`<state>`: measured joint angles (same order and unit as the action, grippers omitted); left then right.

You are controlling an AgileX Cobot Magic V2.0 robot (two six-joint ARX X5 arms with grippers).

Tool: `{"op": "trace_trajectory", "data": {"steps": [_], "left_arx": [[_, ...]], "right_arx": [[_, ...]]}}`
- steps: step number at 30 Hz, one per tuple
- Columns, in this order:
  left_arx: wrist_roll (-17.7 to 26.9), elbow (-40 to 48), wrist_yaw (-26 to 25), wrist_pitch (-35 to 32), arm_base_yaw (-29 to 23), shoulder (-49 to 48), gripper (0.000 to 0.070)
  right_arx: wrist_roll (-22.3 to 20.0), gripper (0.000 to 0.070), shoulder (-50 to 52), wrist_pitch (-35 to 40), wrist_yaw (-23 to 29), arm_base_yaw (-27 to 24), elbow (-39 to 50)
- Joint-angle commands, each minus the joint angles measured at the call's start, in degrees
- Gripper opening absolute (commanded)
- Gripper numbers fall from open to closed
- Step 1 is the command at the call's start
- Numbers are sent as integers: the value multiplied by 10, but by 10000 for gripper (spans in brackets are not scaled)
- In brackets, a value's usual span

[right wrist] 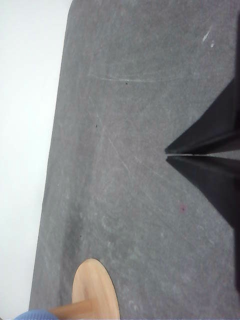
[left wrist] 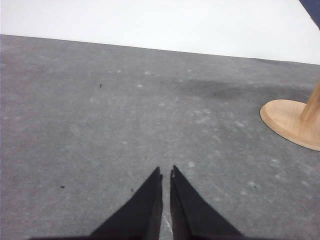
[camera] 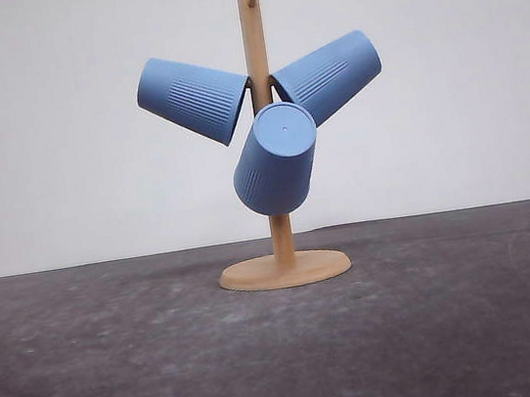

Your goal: Place three cups

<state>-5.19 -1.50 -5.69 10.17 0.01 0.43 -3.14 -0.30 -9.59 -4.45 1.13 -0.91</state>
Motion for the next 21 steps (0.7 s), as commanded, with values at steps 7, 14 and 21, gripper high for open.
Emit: {"op": "trace_trajectory", "data": {"steps": [7, 14, 21], "left_arx": [[0, 6, 2, 5, 0, 1, 0], [0, 6, 2, 5, 0, 1, 0], [0, 6, 2, 5, 0, 1, 0]], "right_arx": [[6, 0, 1, 7, 2, 1, 2], [6, 0, 1, 7, 2, 1, 2], [6, 0, 1, 7, 1, 1, 2]]}}
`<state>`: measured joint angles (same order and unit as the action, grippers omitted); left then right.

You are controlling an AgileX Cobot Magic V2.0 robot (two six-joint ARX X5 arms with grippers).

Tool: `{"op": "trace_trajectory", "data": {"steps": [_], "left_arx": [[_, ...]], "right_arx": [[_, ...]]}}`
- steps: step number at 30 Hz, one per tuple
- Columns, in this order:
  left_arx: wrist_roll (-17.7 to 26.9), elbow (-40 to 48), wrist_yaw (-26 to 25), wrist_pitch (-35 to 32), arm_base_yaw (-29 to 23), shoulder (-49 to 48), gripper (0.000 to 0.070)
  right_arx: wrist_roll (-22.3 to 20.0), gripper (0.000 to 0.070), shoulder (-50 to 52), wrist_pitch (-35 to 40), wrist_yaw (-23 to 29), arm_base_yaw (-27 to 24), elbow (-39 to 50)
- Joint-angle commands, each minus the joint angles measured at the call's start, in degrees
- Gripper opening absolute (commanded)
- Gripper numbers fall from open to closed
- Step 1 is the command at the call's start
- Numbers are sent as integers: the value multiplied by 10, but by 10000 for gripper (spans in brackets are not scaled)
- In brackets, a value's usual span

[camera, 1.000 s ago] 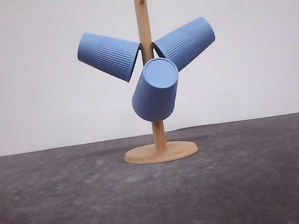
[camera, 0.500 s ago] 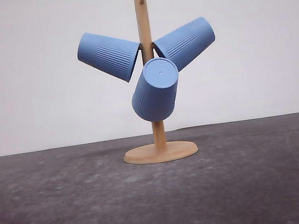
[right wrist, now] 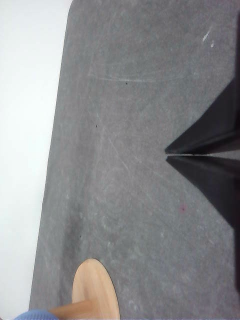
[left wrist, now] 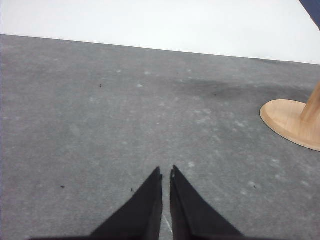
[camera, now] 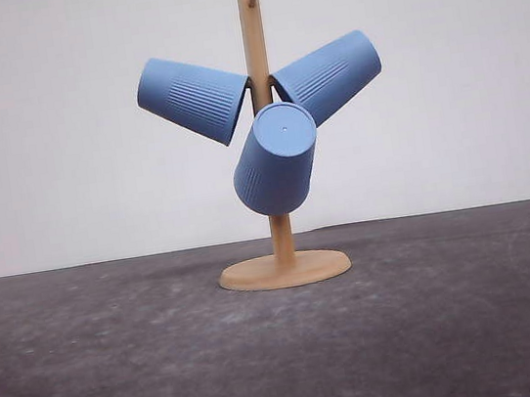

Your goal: Place three cups

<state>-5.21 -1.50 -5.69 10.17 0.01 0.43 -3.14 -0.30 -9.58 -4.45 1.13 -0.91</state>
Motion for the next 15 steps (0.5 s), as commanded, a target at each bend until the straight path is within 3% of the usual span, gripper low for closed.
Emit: {"op": "trace_trajectory", "data": {"steps": [1, 15], "left_arx": [[0, 6, 2, 5, 0, 1, 0], [0, 6, 2, 5, 0, 1, 0]], "right_arx": [[6, 0, 1, 7, 1, 2, 2], [6, 0, 1, 7, 2, 2, 2]]}}
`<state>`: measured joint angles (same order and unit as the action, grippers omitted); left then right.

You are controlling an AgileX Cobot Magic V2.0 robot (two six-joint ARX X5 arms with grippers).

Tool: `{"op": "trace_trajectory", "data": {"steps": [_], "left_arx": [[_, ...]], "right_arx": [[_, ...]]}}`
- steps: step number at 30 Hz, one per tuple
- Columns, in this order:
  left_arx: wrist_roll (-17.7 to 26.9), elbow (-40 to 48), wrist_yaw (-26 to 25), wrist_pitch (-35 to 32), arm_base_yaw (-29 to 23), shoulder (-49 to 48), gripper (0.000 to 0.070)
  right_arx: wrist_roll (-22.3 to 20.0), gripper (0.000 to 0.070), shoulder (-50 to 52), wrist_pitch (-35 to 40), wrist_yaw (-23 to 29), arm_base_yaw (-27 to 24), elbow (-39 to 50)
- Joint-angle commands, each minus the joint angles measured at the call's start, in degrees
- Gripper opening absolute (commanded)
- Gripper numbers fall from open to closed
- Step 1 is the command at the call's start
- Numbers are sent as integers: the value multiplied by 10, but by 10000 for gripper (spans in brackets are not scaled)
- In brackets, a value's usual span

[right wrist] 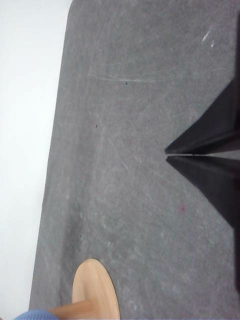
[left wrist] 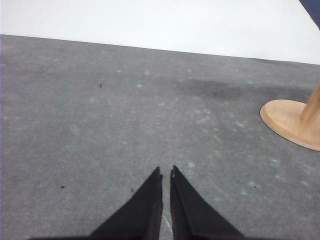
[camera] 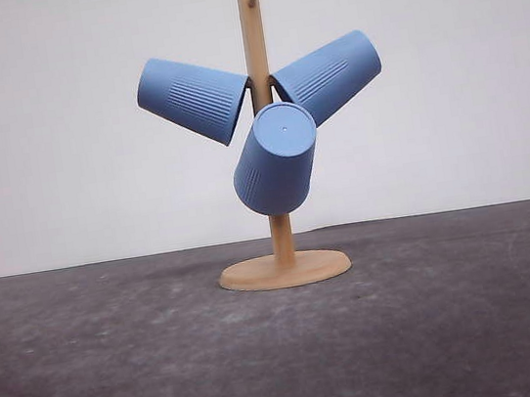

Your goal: Place three cups

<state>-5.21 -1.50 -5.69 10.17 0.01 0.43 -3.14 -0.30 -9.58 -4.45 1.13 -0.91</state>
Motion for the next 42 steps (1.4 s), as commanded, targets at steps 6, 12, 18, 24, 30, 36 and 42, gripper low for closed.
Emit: {"op": "trace_trajectory", "data": {"steps": [6, 12, 18, 24, 30, 36, 42], "left_arx": [[0, 6, 2, 5, 0, 1, 0], [0, 6, 2, 5, 0, 1, 0], [0, 6, 2, 5, 0, 1, 0], [0, 6, 2, 5, 0, 1, 0], [0, 6, 2, 6, 0, 1, 0], [0, 6, 1, 5, 0, 1, 0], [0, 6, 2, 5, 0, 1, 0]], "right_arx": [[6, 0, 1, 7, 2, 2, 2], [6, 0, 1, 7, 2, 2, 2], [6, 0, 1, 7, 2, 2, 2], [6, 0, 1, 7, 1, 2, 2], [6, 0, 1, 7, 2, 2, 2], [6, 0, 1, 7, 1, 2, 2], [6, 0, 1, 7, 2, 2, 2]]}}
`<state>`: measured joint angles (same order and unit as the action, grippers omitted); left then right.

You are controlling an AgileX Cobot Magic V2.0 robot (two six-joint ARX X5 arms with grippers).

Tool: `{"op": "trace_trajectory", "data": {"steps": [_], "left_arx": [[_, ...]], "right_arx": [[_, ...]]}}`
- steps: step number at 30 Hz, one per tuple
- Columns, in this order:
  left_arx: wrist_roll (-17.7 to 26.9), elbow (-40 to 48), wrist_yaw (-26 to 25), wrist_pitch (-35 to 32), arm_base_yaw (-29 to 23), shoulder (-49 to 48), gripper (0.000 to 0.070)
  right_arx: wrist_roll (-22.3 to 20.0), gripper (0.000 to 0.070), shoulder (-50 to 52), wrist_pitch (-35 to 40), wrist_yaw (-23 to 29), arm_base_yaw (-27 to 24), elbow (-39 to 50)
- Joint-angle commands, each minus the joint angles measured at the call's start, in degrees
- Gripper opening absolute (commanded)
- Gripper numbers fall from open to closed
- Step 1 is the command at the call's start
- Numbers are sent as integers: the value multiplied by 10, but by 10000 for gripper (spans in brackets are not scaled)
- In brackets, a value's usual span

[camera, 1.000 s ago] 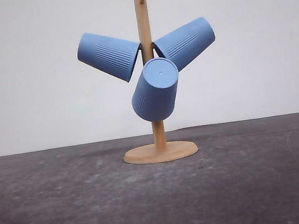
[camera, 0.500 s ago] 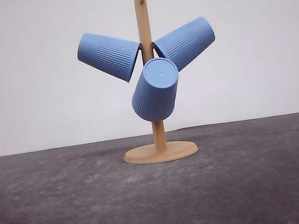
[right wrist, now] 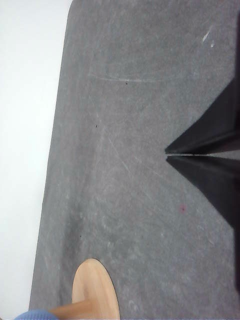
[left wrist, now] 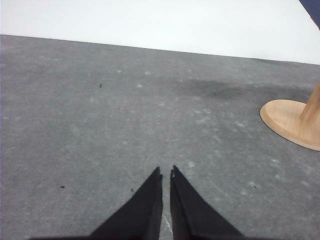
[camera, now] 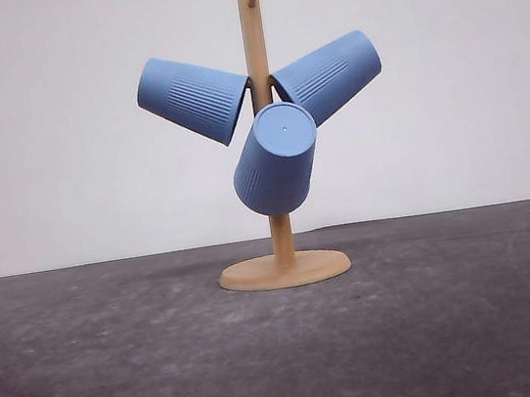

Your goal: Place three cups

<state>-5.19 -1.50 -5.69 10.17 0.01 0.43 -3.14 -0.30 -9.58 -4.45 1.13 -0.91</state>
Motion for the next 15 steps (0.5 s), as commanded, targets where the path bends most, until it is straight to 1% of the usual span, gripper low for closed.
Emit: {"op": "trace_trajectory", "data": {"steps": [1, 15], "left_arx": [[0, 6, 2, 5, 0, 1, 0], [0, 6, 2, 5, 0, 1, 0]], "right_arx": [[6, 0, 1, 7, 1, 2, 2], [6, 0, 1, 7, 2, 2, 2]]}}
